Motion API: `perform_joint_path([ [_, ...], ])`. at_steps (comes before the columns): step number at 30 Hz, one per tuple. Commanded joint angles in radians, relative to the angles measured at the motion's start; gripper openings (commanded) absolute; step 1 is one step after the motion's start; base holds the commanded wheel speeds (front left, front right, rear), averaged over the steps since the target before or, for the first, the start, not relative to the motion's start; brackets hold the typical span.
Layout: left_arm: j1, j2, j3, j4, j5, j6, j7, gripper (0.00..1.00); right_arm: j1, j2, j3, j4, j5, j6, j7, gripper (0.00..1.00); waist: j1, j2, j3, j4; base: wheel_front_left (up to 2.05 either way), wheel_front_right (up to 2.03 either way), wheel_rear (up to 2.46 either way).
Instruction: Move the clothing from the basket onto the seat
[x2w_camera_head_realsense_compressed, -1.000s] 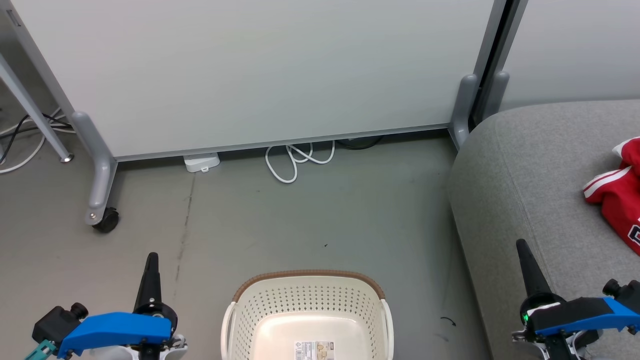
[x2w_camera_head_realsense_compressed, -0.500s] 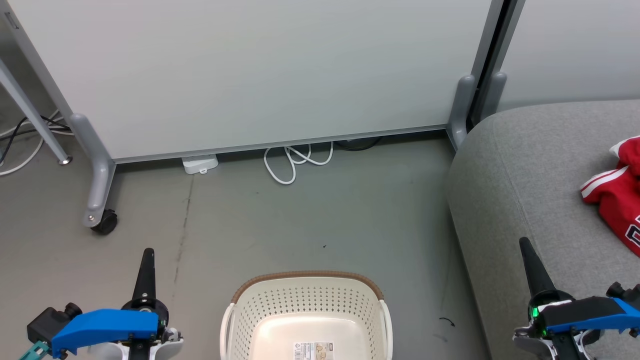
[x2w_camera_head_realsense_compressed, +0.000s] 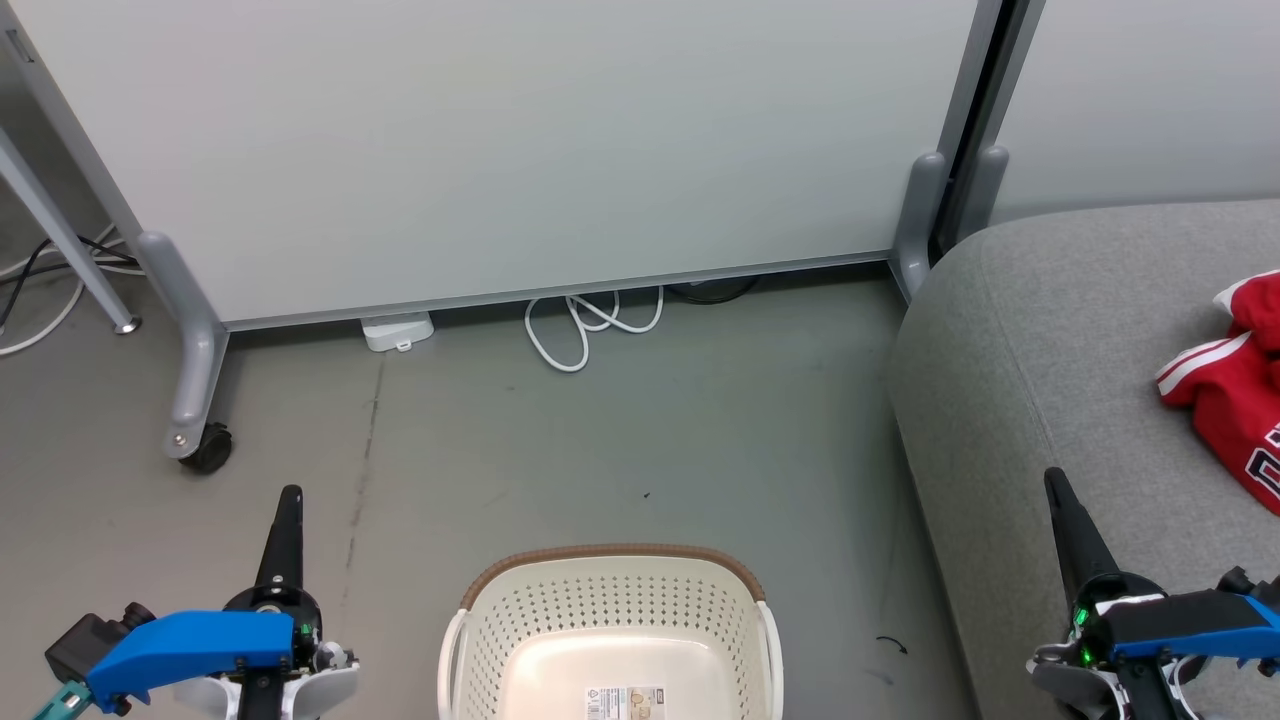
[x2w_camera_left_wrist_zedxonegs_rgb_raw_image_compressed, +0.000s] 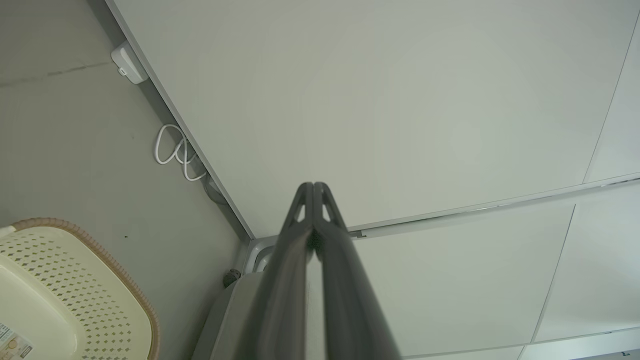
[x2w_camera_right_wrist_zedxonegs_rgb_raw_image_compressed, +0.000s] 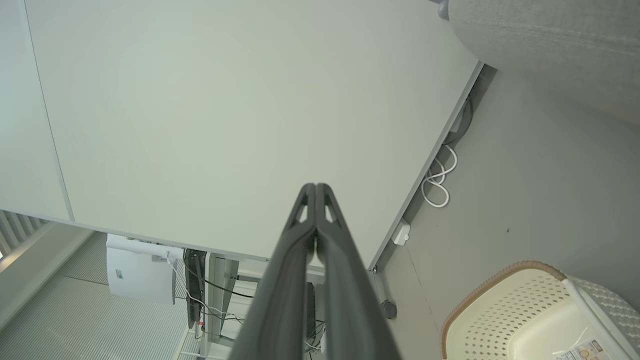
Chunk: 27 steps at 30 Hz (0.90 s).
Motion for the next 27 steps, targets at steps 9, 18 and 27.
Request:
perform_joint_path([
  [9, -0.023, -0.001, 0.019, -0.014, -0.084, -0.002, 0.025, 0.0, -0.021, -0.004, -0.007, -0.008, 0.094, 0.001, 0.017, 0.0, -0.0001, 0.0, -0.003, -0.003, 0.0, 0.0, 0.0],
  [18, -0.027, -0.003, 0.03, -0.018, -0.139, -0.002, 0.04, 0.0, -0.022, -0.004, -0.011, -0.008, 0.156, 0.001, 0.026, 0.0, -0.0001, 0.0, -0.005, -0.006, 0.0, 0.0, 0.0],
  [27, -0.03, -0.005, 0.041, -0.023, -0.198, -0.003, 0.058, 0.0, -0.024, -0.005, -0.015, -0.007, 0.22, 0.001, 0.038, 0.0, -0.0001, 0.0, -0.007, -0.009, 0.0, 0.0, 0.0],
])
